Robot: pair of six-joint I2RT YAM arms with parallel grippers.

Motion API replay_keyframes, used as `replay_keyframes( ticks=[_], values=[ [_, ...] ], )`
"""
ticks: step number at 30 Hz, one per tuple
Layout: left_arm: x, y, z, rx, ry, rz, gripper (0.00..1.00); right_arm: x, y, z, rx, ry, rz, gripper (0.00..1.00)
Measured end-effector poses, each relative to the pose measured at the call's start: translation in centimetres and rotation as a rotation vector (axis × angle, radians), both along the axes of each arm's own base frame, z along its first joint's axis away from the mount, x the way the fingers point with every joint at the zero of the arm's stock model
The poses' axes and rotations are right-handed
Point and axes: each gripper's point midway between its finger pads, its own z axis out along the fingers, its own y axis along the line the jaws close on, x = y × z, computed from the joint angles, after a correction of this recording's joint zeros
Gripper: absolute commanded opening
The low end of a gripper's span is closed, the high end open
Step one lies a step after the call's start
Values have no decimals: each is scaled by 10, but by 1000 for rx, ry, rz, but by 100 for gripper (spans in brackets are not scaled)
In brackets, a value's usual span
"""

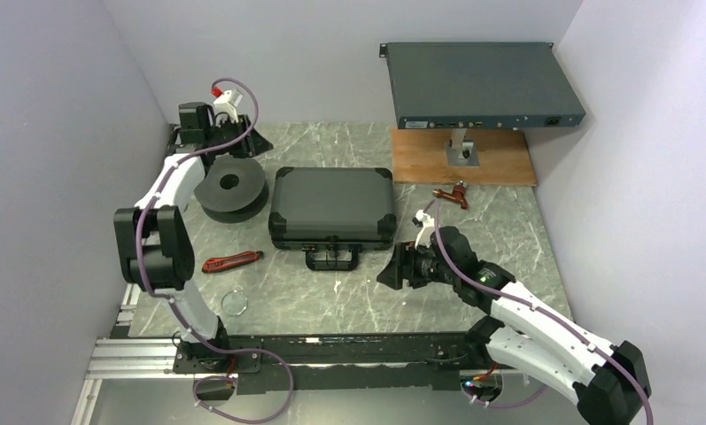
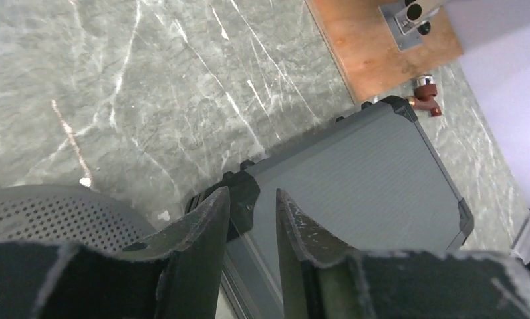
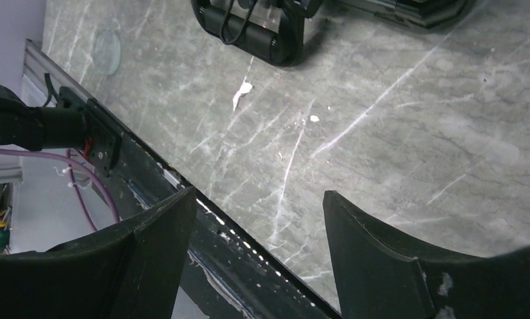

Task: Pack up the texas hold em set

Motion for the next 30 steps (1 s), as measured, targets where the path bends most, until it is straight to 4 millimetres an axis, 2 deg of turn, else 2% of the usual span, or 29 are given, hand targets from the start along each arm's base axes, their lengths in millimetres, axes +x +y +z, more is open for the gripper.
replay_keyframes(
  ticks=[2,3,4,6,7,13,16,19,23,26,30],
  values=[
    [-7,2,12,35,-24,51,54,3,2,5,1,-6,2,73],
    [-11,3,18,49,-39,72,63,5,4,8,1,-10,4,73],
    [-20,6,33,76,-69,129,69,9,7,15,-1,-18,8,73],
    [-29,12,48,99,-100,198,93,13,9,21,-6,-23,11,73],
    [-35,16,53,110,-109,236,99,16,11,26,-10,-28,14,73],
    [-78,58,65,99,-94,501,100,43,24,67,4,-106,-7,72],
    [-101,81,57,66,-83,621,100,60,30,84,-1,-139,-32,72],
    [-125,95,46,45,-70,711,100,75,37,93,-14,-152,-48,72],
    [-146,98,42,22,-79,751,99,98,48,96,-48,-151,-70,71],
    [-155,92,39,9,-76,731,94,114,53,97,-78,-154,-95,71],
    [-175,76,16,-7,-30,652,88,135,56,94,-131,-166,-130,71]
  ],
)
